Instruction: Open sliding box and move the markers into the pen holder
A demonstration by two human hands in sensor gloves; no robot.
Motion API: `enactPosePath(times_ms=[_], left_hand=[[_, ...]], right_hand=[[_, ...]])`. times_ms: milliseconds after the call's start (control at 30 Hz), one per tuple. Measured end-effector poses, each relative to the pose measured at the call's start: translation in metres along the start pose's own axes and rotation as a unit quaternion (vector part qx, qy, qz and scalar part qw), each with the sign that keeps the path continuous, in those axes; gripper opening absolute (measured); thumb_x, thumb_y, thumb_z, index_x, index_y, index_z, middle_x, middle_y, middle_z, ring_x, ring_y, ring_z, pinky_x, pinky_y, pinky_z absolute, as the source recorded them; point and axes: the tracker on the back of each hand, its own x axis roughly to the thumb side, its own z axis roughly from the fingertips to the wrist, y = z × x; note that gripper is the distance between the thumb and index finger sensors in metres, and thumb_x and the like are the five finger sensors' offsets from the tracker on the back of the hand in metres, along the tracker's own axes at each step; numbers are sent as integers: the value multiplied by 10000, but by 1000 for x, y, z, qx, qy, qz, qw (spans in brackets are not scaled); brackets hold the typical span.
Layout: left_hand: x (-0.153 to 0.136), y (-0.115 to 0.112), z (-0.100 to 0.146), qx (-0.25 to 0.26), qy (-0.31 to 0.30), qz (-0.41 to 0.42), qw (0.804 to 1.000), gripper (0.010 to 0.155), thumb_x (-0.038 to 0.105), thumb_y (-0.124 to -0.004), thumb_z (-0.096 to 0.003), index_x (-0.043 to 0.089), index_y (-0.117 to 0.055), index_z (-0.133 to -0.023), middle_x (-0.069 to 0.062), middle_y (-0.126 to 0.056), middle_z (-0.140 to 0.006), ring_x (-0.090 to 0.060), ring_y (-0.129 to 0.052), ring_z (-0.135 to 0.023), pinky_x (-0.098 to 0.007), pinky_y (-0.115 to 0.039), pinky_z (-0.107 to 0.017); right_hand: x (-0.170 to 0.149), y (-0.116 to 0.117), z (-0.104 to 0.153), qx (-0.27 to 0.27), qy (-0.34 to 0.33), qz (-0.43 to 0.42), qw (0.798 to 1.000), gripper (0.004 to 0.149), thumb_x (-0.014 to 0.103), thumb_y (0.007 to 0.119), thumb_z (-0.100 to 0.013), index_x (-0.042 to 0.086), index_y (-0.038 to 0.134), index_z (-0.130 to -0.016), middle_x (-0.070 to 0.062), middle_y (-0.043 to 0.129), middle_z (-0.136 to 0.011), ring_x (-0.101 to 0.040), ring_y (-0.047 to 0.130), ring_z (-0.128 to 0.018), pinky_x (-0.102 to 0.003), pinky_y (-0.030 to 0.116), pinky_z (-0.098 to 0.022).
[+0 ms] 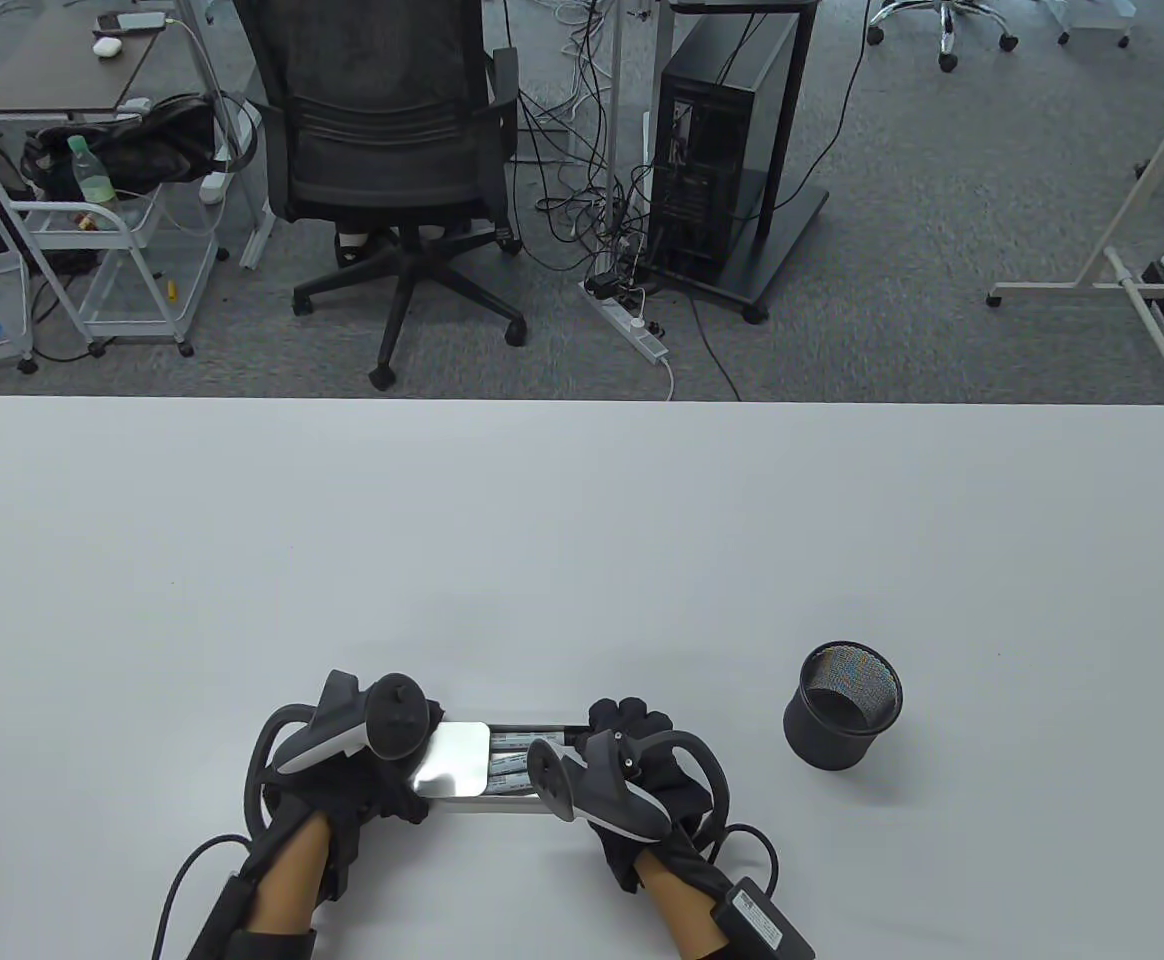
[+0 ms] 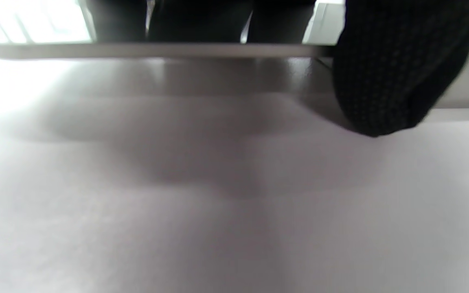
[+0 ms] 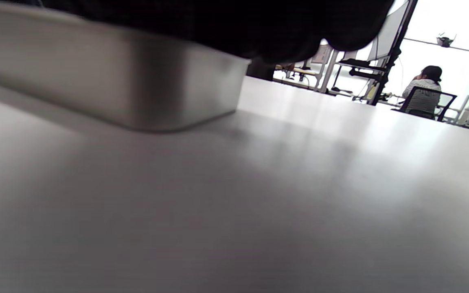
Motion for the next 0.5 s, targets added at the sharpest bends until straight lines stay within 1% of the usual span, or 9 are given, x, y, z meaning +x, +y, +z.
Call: enactPosePath(times_ms=[33, 67, 167, 233, 400, 500], left_hand=[[0, 0, 0, 0, 0, 0, 1000, 822, 616, -786, -409, 370, -353, -1062, 4, -386, -1175, -257, -434, -1064, -551, -444, -772], [0, 0, 0, 0, -1, 1, 1000, 822, 616, -786, -409, 370, -353, -1062, 4, -385, -1175, -257, -434, -1064, -551, -444, -772], [0, 0, 0, -1, -1, 3, 1000, 821, 616, -785, -410, 370, -351, -1063, 2, -382, -1175, -258, -429, -1063, -551, -439, -772], [-1, 0, 0, 0, -2, 4, 1000, 819, 615, -784, -412, 370, -351, -1062, 3, -380, -1175, -258, -427, -1063, -551, -438, -772], [-1, -1, 0, -2, -4, 6, 1000, 818, 614, -783, -414, 374, -344, -1062, -1, -373, -1176, -261, -420, -1063, -549, -428, -775], [-2, -1, 0, -2, -5, 8, 1000, 816, 615, -782, -414, 376, -345, -1061, -2, -372, -1176, -260, -417, -1063, -548, -424, -776]], right_hand=[[0, 0, 0, 2, -2, 0, 1000, 398, 43, 1144, -90, 180, 1143, -463, 105, 787, -763, -304, 745, -811, -507, 667, -621], [-1, 1, 1, 4, -8, 0, 1000, 313, 65, 1131, -114, 219, 1166, -384, 108, 778, -772, -305, 734, -821, -509, 659, -631], [-2, 1, 1, 11, -13, 0, 1000, 286, 125, 1092, -184, 238, 1141, -442, 120, 754, -800, -315, 711, -842, -513, 642, -647], [-5, 2, 1, 14, -10, -7, 1000, 272, 164, 1060, -237, 272, 1108, -482, 109, 728, -840, -327, 695, -858, -516, 633, -656], [-16, 4, 4, 19, -12, -59, 998, 237, 249, 980, -345, 246, 1043, -574, 100, 695, -877, -335, 673, -871, -519, 620, -665], [-19, 5, 6, 16, -14, -72, 997, 256, 280, 949, -368, 229, 1023, -607, 94, 694, -885, -336, 672, -874, -520, 622, -666]])
